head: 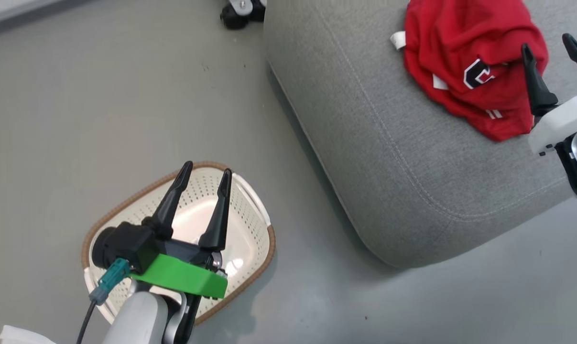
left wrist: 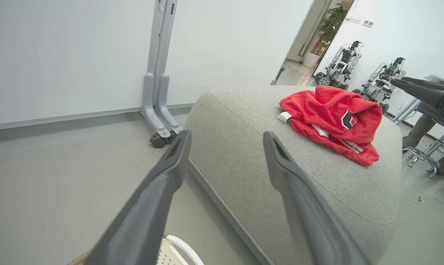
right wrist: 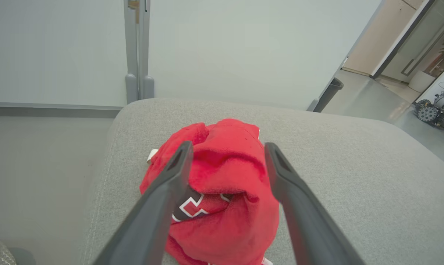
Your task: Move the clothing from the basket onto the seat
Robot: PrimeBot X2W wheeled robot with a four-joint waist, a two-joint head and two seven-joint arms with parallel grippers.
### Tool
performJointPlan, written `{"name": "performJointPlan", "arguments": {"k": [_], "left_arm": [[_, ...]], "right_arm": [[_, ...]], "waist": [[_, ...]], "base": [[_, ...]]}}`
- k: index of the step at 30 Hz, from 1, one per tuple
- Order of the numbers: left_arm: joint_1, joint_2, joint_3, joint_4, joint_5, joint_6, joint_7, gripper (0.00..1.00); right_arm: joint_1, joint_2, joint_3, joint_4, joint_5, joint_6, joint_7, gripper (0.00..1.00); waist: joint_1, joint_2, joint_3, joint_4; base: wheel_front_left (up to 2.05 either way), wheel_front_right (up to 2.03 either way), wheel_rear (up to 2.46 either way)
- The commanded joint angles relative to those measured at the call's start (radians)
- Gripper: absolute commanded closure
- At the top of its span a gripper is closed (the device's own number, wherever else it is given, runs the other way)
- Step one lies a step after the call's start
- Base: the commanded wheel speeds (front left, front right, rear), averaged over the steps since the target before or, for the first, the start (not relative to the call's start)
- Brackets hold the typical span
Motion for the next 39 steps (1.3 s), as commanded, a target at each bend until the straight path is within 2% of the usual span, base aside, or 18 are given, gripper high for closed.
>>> {"name": "performJointPlan", "arguments": {"k": [1, 7, 14, 20, 27, 32, 39], "left_arm": [[0.018, -0.008, 0.007, 0.0, -0.003, -0.003, 0.0, 0.0], [0.059, -0.038, 0.032, -0.004, 0.009, -0.003, 0.0, 0.0], [0.12, -0.058, 0.046, -0.01, 0.013, -0.003, 0.0, 0.0], [0.157, -0.065, 0.055, -0.012, 0.02, -0.003, 0.0, 0.0], [0.179, -0.072, 0.088, -0.026, 0.021, -0.003, 0.0, 0.0], [0.188, -0.075, 0.116, -0.034, 0.026, -0.003, 0.0, 0.0], [0.207, -0.076, 0.165, -0.037, 0.017, -0.003, 0.0, 0.0]], "right_arm": [[0.027, -0.008, -0.01, -0.033, 0.009, -0.001, -0.003, 0.0], [0.154, -0.008, -0.125, -0.241, 0.003, -0.001, -0.003, 0.0], [0.335, 0.046, -0.221, -0.494, -0.025, -0.001, -0.003, 0.0], [0.45, 0.104, -0.245, -0.642, -0.073, -0.001, -0.003, 0.0], [0.557, 0.176, -0.244, -0.726, -0.105, -0.001, -0.002, 0.0], [0.624, 0.256, -0.266, -0.777, -0.12, -0.001, -0.002, 0.0], [0.711, 0.327, -0.263, -0.762, -0.135, -0.001, -0.002, 0.0]], "waist": [[0.0001, -0.0001, -0.088, 0.003], [0.0001, -0.0001, -0.163, 0.03], [0.0001, -0.0001, -0.235, 0.051], [0.0001, -0.0001, -0.279, 0.069], [0.0001, -0.0001, -0.308, 0.11], [0.0001, -0.0001, -0.325, 0.164], [0.0001, -0.0001, -0.348, 0.262]], "base": [[0.0, 0.0, 0.0], [0.0, 0.0, 0.0], [0.0, 0.0, 0.0], [0.0, 0.0, 0.0], [0.0, 0.0, 0.0], [0.0, 0.0, 0.0], [0.0, 0.0, 0.0]]}}
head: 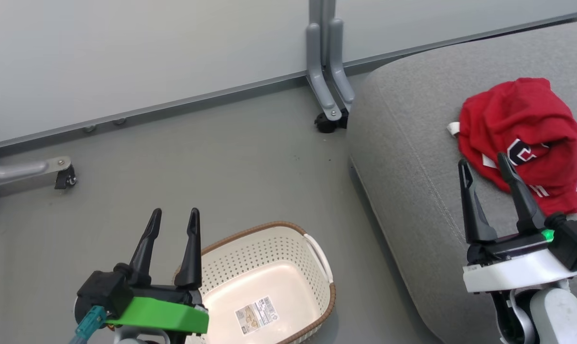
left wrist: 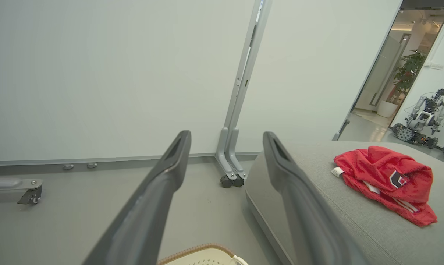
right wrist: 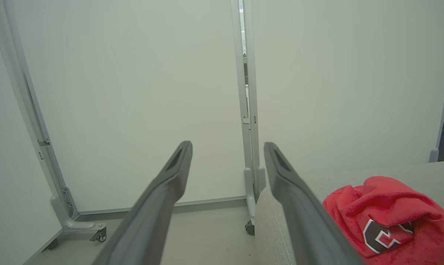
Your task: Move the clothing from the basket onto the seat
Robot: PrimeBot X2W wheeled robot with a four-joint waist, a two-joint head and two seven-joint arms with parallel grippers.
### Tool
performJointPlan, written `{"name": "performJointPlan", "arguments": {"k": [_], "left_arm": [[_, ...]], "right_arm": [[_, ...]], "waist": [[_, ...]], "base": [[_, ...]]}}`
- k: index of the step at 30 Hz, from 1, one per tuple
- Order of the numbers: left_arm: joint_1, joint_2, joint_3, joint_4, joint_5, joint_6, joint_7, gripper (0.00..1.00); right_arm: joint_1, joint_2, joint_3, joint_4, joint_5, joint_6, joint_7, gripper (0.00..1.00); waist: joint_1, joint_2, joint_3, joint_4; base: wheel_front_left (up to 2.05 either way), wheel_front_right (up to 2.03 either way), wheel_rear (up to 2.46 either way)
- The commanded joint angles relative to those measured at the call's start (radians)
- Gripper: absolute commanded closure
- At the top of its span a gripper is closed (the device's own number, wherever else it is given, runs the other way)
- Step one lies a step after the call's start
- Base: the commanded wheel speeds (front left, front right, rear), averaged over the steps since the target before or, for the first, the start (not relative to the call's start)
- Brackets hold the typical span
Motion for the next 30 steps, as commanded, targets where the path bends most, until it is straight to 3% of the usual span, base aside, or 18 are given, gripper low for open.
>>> {"name": "performJointPlan", "arguments": {"k": [1, 16, 30], "left_arm": [[0.021, 0.002, 0.014, -0.001, -0.002, -0.003, 0.0, 0.0], [0.071, 0.002, 0.089, 0.052, 0.021, -0.003, 0.0, 0.0], [0.089, 0.002, 0.084, 0.103, 0.021, -0.003, 0.0, 0.0]], "right_arm": [[0.019, 0.009, -0.001, 0.007, -0.005, -0.001, -0.002, 0.0], [0.084, 0.076, 0.02, 0.07, -0.021, -0.001, -0.003, 0.0], [0.079, 0.111, 0.044, 0.109, -0.033, -0.001, -0.003, 0.0]], "waist": [[0.0001, 0.0, -0.023, 0.064], [0.0001, 0.0, -0.052, 0.207], [0.0001, 0.0, -0.052, 0.243]], "base": [[0.0, 0.0, 0.0], [0.0, 0.0, 0.0], [0.0, 0.0, 0.0]]}}
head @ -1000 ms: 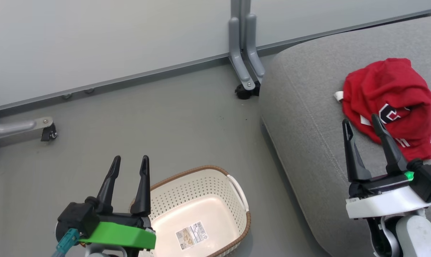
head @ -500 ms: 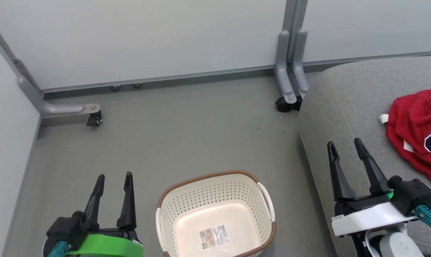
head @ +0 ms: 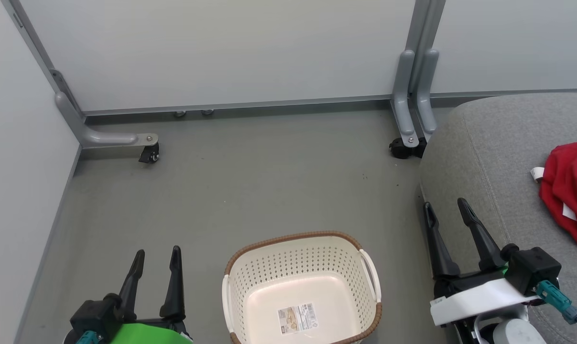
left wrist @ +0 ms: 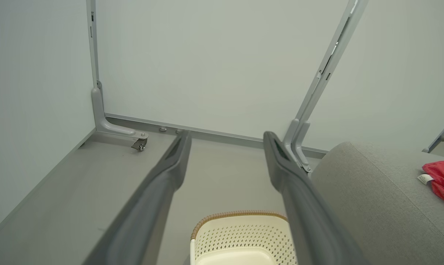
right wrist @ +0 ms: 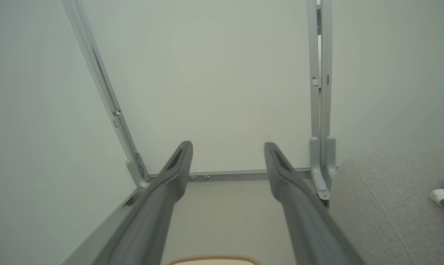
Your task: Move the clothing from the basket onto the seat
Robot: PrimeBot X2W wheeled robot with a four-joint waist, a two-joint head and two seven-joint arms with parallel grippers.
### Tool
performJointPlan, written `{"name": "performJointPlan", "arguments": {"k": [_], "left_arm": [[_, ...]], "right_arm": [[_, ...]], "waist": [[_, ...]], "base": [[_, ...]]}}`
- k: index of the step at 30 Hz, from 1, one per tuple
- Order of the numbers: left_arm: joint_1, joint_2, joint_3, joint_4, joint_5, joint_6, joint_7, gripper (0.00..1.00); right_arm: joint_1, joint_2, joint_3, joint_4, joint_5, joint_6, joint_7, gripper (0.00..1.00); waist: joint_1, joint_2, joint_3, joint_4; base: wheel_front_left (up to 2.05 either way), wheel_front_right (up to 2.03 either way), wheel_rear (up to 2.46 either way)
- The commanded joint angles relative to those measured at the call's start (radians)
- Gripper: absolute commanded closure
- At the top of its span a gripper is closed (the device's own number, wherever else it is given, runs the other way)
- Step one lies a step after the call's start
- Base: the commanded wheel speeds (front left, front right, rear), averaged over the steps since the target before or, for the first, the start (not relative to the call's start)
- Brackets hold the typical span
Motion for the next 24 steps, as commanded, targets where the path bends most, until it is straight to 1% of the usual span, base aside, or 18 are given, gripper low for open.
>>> {"name": "performJointPlan", "arguments": {"k": [1, 7, 11, 14, 24], "left_arm": [[0.011, 0.003, 0.005, 0.001, 0.019, -0.003, 0.0, 0.0], [0.014, 0.002, 0.028, 0.021, 0.02, -0.003, 0.0, 0.0], [0.012, 0.002, 0.051, 0.021, 0.055, -0.003, 0.0, 0.0], [0.013, 0.002, 0.059, 0.022, 0.062, -0.002, 0.0, 0.0], [0.012, 0.002, 0.061, 0.038, 0.04, 0.001, 0.0, 0.0]], "right_arm": [[0.0, -0.001, 0.001, 0.004, -0.009, -0.001, -0.003, 0.0], [-0.007, 0.0, -0.002, 0.008, -0.012, -0.001, -0.003, 0.0], [-0.008, 0.0, -0.005, 0.015, -0.015, -0.001, -0.003, 0.0], [-0.008, 0.0, -0.002, 0.015, -0.016, -0.001, -0.003, 0.0], [-0.01, -0.005, 0.001, 0.01, -0.01, -0.001, -0.003, 0.0]], "waist": [[0.0001, 0.0, 0.002, -0.001], [0.0001, 0.0, 0.004, -0.009], [0.0001, 0.0, 0.004, -0.015], [0.0001, 0.0, 0.004, -0.018], [0.0001, 0.0, 0.007, -0.024]], "base": [[0.0, 0.0, 0.0], [0.0, 0.0, 0.0], [0.0, 0.0, 0.0], [0.0, 0.0, 0.0], [0.0, 0.0, 0.0]]}}
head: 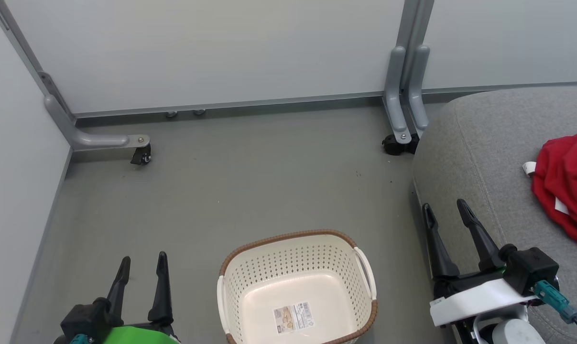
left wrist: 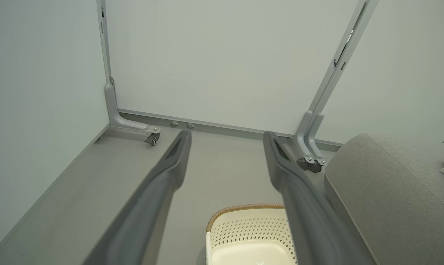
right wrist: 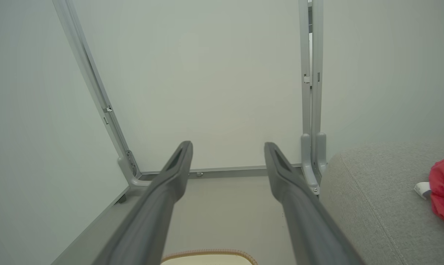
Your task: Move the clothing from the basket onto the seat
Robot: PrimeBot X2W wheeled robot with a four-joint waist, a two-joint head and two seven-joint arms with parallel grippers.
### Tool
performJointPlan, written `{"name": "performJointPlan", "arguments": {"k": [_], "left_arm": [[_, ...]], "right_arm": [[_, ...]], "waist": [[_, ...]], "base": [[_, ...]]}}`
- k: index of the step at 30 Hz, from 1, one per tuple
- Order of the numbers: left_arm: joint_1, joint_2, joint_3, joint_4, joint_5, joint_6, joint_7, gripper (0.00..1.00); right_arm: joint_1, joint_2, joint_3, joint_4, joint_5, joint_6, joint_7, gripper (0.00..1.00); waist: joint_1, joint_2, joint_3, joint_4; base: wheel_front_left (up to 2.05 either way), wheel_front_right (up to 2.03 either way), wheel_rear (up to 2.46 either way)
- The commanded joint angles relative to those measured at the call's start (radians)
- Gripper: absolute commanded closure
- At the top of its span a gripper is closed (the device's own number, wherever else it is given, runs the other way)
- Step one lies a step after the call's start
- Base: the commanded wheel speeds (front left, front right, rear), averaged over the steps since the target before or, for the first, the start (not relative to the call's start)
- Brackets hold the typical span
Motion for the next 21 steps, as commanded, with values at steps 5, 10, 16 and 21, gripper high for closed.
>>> {"name": "performJointPlan", "arguments": {"k": [5, 10, 16, 21], "left_arm": [[0.01, 0.002, 0.006, 0.003, -0.024, -0.001, 0.0, 0.0], [0.009, 0.002, 0.007, 0.008, -0.035, -0.002, 0.0, 0.0], [0.003, -0.002, -0.002, 0.036, -0.039, 0.0, 0.001, 1.0], [-0.008, 0.0, 0.005, 0.034, -0.132, 0.0, 0.025, 1.0]], "right_arm": [[-0.01, -0.006, 0.001, -0.003, 0.003, -0.001, -0.003, 0.0], [-0.01, -0.006, -0.003, -0.005, 0.003, -0.001, -0.003, 0.0], [0.015, 0.004, 0.0, 0.027, 0.007, 0.0, 0.001, 1.0], [0.008, 0.001, -0.01, 0.035, 0.108, 0.0, 0.022, 1.0]], "waist": [[0.0, -0.0001, 0.002, -0.002], [0.0, -0.0001, 0.002, -0.004], [0.0001, -0.0001, 0.002, -0.004], [0.0001, -0.0001, 0.004, -0.006]], "base": [[0.0, 0.0, 0.0], [0.0, 0.0, 0.0], [0.0, 0.0, 0.0], [0.0, 0.0, 0.0]]}}
